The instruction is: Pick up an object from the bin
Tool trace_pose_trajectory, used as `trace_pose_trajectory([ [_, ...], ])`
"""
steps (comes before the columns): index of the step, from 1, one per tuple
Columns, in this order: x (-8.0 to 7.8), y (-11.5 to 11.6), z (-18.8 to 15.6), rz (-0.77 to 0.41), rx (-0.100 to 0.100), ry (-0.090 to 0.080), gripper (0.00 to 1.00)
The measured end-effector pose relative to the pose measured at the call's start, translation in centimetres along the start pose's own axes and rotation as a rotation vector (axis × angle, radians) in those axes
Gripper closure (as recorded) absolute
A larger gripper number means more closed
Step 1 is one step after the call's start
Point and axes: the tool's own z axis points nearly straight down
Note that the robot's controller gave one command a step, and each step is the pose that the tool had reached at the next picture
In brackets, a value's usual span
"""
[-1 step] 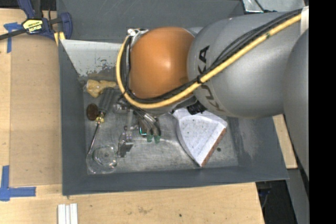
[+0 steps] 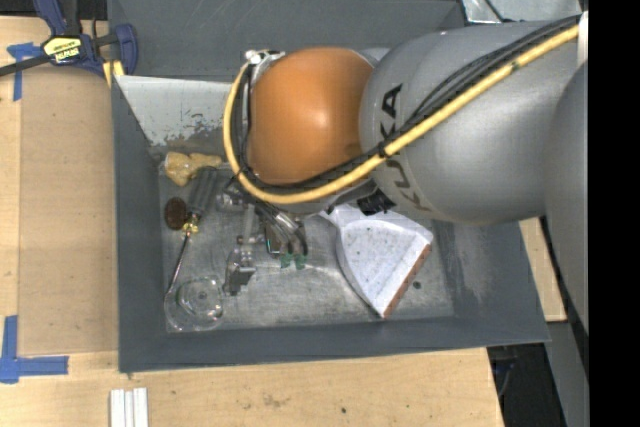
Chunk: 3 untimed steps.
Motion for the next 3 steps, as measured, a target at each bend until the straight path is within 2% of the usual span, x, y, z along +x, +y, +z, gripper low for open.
trace_pose_trajectory([
  [1, 0.0, 0.3, 1.7, -0.208, 0.0, -0.003, 0.0],
  [2, -0.9, 2.9, 12.1, -0.179, 0.001, 0.009, 1.0],
  [3, -0.9, 2.9, 12.1, -0.178, 0.001, 0.009, 1.0],
])
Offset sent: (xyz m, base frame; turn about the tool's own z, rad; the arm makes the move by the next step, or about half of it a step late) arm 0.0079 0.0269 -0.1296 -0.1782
